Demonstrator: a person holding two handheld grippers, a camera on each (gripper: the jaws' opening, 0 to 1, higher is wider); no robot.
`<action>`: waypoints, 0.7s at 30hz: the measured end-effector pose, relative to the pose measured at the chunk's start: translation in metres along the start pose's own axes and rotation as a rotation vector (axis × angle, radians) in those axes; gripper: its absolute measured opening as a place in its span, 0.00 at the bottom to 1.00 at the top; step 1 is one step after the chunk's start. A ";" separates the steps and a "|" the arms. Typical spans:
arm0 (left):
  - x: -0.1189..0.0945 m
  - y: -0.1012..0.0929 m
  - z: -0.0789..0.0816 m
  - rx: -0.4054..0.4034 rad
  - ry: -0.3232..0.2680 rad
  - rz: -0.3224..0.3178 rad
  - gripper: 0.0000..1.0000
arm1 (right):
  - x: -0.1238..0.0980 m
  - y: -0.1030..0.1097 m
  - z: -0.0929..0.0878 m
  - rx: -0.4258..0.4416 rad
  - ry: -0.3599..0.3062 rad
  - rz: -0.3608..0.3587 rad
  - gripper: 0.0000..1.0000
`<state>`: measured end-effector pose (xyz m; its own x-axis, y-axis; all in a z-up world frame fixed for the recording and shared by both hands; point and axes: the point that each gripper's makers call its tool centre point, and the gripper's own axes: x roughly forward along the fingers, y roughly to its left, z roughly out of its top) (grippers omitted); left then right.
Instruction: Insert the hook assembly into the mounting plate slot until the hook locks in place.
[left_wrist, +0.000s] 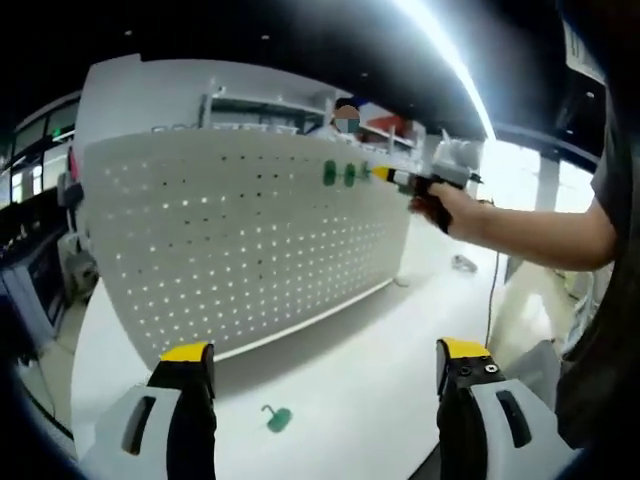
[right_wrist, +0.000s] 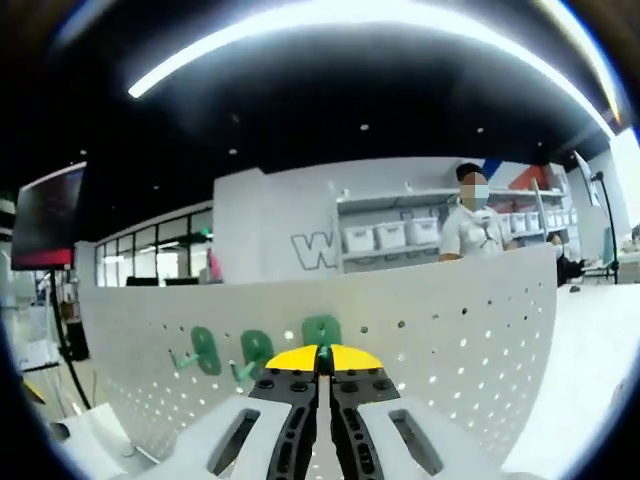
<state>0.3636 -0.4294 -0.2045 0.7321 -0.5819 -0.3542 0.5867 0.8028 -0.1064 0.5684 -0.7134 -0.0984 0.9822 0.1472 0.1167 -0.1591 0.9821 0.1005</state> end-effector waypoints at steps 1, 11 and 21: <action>0.000 0.000 -0.001 0.000 0.001 0.001 0.93 | 0.000 -0.001 0.000 0.000 0.000 -0.003 0.00; -0.002 0.001 -0.003 -0.004 0.002 0.006 0.92 | 0.005 -0.002 -0.005 0.002 0.005 -0.012 0.00; -0.005 0.006 -0.014 -0.006 0.026 0.019 0.91 | 0.008 -0.003 -0.010 -0.073 0.071 -0.018 0.01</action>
<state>0.3587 -0.4205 -0.2162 0.7341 -0.5627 -0.3800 0.5701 0.8148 -0.1052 0.5777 -0.7141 -0.1076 0.9898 0.1349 0.0450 -0.1363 0.9902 0.0295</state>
